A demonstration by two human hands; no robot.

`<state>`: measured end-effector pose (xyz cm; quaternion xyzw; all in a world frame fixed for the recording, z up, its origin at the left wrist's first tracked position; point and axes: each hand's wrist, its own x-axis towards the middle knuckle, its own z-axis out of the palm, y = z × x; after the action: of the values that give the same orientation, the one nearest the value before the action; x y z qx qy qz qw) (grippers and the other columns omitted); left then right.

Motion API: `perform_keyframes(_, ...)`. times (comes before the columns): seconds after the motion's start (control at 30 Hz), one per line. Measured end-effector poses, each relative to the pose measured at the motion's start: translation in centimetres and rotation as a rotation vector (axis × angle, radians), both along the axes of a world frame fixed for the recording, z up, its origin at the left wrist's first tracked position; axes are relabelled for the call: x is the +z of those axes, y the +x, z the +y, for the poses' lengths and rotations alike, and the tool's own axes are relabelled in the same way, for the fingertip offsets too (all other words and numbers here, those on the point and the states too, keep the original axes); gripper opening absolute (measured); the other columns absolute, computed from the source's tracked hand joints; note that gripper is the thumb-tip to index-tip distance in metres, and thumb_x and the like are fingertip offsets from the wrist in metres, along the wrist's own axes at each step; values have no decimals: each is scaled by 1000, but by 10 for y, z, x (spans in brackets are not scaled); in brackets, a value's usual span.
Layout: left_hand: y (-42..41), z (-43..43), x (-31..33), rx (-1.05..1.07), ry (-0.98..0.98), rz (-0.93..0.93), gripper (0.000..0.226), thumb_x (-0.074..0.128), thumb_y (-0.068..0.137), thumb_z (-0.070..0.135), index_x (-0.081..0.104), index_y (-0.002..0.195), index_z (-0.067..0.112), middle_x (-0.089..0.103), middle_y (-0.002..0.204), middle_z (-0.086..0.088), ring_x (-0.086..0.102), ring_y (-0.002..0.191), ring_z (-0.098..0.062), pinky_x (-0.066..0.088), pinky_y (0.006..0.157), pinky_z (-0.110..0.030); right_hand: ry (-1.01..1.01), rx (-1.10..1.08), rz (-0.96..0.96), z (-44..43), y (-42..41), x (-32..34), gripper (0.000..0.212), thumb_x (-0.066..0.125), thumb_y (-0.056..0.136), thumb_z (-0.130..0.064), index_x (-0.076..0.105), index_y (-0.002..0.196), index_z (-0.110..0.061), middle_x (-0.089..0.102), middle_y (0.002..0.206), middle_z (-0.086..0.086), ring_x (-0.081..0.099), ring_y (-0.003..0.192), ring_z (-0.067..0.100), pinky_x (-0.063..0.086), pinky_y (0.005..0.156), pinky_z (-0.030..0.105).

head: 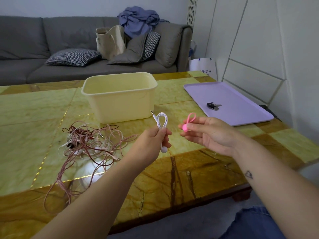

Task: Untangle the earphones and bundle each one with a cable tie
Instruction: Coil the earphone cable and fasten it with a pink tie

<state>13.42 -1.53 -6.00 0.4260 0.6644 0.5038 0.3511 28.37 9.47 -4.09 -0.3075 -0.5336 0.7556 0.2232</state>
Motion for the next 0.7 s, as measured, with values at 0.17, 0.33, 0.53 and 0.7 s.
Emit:
perform_keyframes(0.17, -8, -9, -1, 130, 42, 65, 31, 33, 102, 28, 55, 81, 22, 53, 64, 5, 51, 63, -10, 39, 59, -22, -103, 152, 83, -13, -34, 0, 27, 63, 72, 0, 66, 99, 1, 67, 109, 21, 69, 87, 20, 57, 78, 23)
perform_keyframes(0.33, -32, -22, -3, 204, 59, 61, 33, 34, 101, 26, 58, 78, 24, 50, 67, 7, 53, 68, -13, 39, 62, -24, -50, 189, 80, -22, -67, -4, 24, 56, 81, 12, 63, 103, 5, 67, 97, 16, 68, 84, 20, 58, 75, 22)
perform_keyframes(0.53, -53, -34, -8, 155, -46, -65, 29, 33, 101, 23, 47, 77, 13, 50, 74, -3, 53, 65, -10, 42, 65, -25, 306, 122, -28, -36, -96, -13, 23, 64, 82, 9, 66, 101, -5, 72, 90, 9, 69, 76, 15, 58, 74, 24)
perform_keyframes(0.7, -61, -36, -13, 135, -62, 281, 29, 31, 101, 32, 47, 82, 19, 53, 77, 3, 50, 70, -11, 39, 66, -28, 656, 60, -151, -45, -107, -19, 22, 72, 81, -4, 67, 101, -11, 74, 86, -3, 70, 77, 7, 56, 76, 19)
